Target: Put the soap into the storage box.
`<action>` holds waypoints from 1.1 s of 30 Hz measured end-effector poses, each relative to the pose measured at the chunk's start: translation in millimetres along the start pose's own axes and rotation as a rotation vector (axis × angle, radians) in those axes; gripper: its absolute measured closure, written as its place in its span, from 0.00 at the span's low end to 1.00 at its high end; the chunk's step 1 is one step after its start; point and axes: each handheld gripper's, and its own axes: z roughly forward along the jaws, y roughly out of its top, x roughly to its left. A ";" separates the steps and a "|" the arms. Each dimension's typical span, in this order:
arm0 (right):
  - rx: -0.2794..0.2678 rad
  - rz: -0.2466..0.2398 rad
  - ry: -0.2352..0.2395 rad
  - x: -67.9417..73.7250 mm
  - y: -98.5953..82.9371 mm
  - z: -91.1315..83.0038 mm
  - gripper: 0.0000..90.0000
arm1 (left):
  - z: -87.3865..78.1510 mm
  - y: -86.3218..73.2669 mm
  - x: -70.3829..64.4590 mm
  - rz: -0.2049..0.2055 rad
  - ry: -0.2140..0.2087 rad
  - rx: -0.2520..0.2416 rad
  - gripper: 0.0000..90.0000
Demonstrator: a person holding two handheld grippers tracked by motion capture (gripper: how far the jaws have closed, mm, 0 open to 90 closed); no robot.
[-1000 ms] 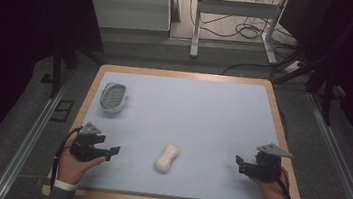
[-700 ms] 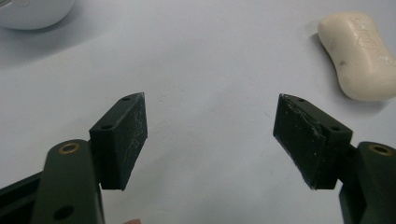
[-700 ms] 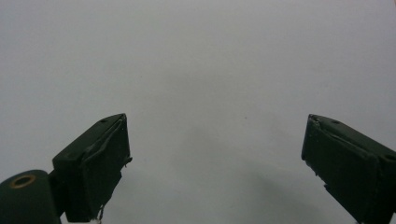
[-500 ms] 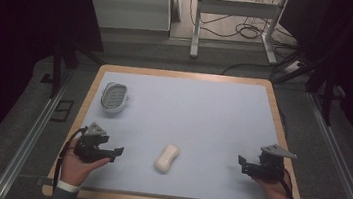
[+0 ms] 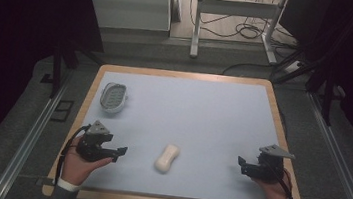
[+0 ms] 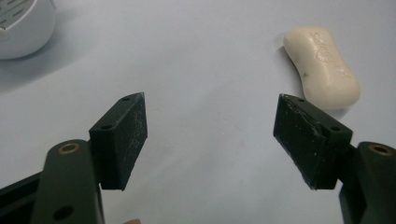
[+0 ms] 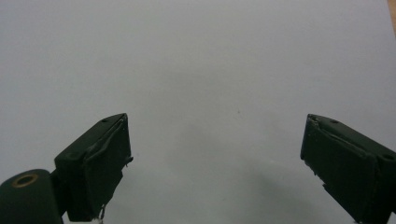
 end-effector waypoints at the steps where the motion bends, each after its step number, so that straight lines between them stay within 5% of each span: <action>1: 0.000 0.000 0.000 0.0 0.0 0.0 0.09 | 0.6 1.9 -0.8 0.006 0.004 0.006 0.29; 17: 0.005 -0.001 -0.021 -2.7 -0.6 -0.5 0.09 | 8.4 29.4 -17.4 0.055 -0.005 0.048 0.26; 33: 0.012 0.002 -0.027 -3.3 -2.5 3.2 0.09 | 38.3 46.8 -44.9 0.097 -0.051 0.143 0.22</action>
